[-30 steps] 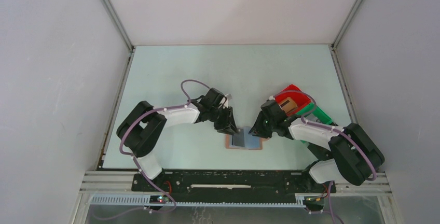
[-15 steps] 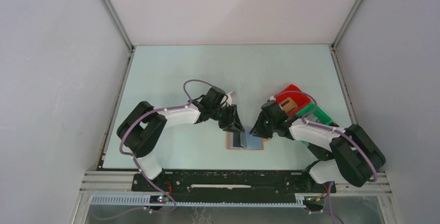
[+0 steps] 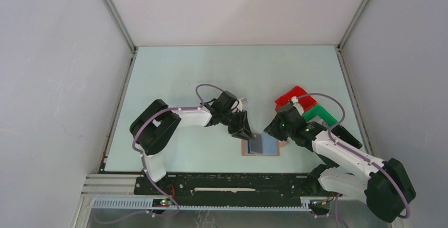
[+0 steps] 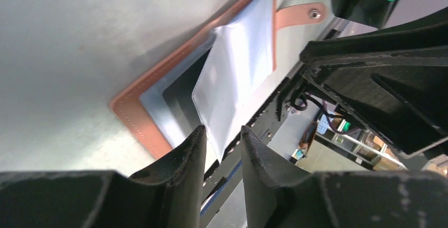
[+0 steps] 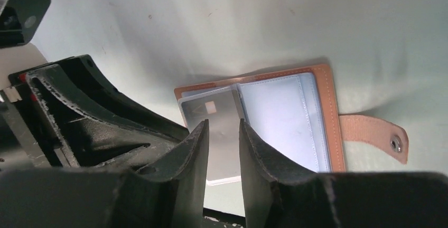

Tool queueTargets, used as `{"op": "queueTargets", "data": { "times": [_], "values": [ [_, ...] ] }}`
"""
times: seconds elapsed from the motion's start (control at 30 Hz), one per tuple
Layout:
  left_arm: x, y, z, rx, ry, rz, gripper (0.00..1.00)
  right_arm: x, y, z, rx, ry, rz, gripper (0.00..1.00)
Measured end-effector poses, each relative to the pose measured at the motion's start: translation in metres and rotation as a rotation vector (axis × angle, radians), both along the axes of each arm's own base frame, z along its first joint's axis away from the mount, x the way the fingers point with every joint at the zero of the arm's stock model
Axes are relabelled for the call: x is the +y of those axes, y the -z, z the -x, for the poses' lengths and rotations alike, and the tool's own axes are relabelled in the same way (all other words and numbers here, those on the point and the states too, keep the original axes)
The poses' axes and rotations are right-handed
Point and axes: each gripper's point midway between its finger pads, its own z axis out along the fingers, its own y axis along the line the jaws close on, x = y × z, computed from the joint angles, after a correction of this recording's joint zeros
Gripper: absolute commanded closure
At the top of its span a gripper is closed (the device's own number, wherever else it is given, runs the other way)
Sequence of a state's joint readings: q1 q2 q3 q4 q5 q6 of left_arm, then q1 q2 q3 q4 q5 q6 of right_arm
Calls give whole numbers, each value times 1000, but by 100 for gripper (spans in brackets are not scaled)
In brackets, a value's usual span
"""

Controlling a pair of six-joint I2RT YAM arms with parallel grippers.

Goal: Take the credit cards out of the card holder
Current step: Remove the credit card from the card holder.

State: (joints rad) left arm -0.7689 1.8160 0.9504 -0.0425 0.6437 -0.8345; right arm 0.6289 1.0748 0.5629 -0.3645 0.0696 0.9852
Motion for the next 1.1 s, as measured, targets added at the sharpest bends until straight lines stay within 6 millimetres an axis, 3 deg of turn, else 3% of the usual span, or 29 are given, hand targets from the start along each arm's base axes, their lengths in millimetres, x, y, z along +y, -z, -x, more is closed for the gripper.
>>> {"op": "queueTargets", "data": {
  "times": [0.17,0.4,0.5,0.63,0.87,1.0,1.1],
  "values": [
    [-25,-19,-6,-22,35,66,65,-24,-3,2,4,126,39,63],
    [-51,-39,-7,-30,78,139,64,-80,32,20,114,314,126,63],
    [-64,-44,-7,-27,102,166,64,-96,37,28,133,364,133,63],
    [-85,-45,1,-8,145,194,64,-106,23,24,78,400,98,63],
    [-111,-28,32,80,225,213,65,-116,6,22,11,420,61,62],
    [-110,-27,36,70,232,193,65,-111,2,23,-5,371,47,62],
    [-95,-32,20,16,183,137,64,-101,1,22,-14,306,35,62]
  ]
}}
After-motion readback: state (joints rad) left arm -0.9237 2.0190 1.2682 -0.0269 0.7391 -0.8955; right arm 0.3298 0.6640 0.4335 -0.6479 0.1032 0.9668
